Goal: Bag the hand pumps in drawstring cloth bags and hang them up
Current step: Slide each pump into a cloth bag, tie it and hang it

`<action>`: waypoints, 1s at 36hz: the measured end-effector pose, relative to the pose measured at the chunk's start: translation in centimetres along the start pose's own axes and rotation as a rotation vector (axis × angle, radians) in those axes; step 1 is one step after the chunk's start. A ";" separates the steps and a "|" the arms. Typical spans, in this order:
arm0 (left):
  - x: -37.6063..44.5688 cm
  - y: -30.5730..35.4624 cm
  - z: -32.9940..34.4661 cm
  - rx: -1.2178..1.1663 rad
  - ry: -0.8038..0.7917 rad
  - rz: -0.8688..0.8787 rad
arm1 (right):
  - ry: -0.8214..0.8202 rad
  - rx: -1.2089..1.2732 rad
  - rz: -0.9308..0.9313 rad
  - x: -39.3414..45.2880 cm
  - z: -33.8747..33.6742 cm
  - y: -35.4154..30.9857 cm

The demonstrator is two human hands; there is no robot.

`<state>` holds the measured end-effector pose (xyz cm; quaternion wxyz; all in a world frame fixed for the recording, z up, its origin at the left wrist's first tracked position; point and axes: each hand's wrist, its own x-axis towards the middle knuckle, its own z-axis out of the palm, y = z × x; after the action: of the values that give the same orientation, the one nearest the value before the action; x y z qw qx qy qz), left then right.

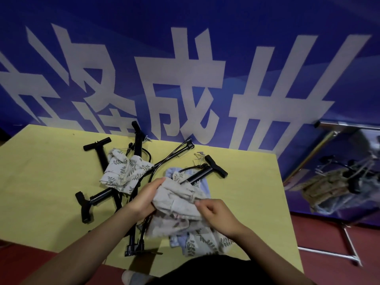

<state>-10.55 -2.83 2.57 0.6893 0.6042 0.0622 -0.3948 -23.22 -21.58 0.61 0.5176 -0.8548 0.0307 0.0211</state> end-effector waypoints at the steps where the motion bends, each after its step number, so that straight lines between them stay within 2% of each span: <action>1: 0.0 0.1 0.1 -0.004 -0.024 -0.009 | 0.044 0.067 0.004 0.0 -0.2 -0.5; 6: -0.1 0.4 1.0 0.026 -0.136 -0.069 | 0.259 0.365 0.010 0.5 -1.8 -2.1; 12: 0.1 -0.8 1.6 0.206 -0.145 -0.082 | 0.326 0.313 0.058 0.6 -3.3 -1.5; 16: 0.1 -2.0 0.9 0.262 -0.060 -0.076 | 0.303 0.031 0.121 0.6 -4.0 0.3; 18: 0.3 -2.6 0.2 0.321 -0.013 -0.068 | 0.266 -0.114 0.211 1.0 -4.2 1.8; 21: 0.8 -3.3 -1.2 0.381 0.110 -0.024 | 0.140 -0.296 0.388 1.9 -3.9 3.5; 23: 1.1 -3.5 -2.1 0.422 0.209 0.047 | 0.075 -0.374 0.399 2.7 -3.1 4.0; 30: 0.7 -2.9 -6.9 0.563 0.496 0.312 | 0.052 -0.314 0.233 7.2 0.7 1.4; 36: 2.0 -1.6 -10.2 0.627 0.679 0.312 | -0.127 -0.194 0.264 11.2 4.4 -0.3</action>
<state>-6.12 5.31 -2.50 0.4660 0.8794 0.0705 -0.0671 -12.03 -17.90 -1.96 0.4264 -0.8862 0.1074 0.1457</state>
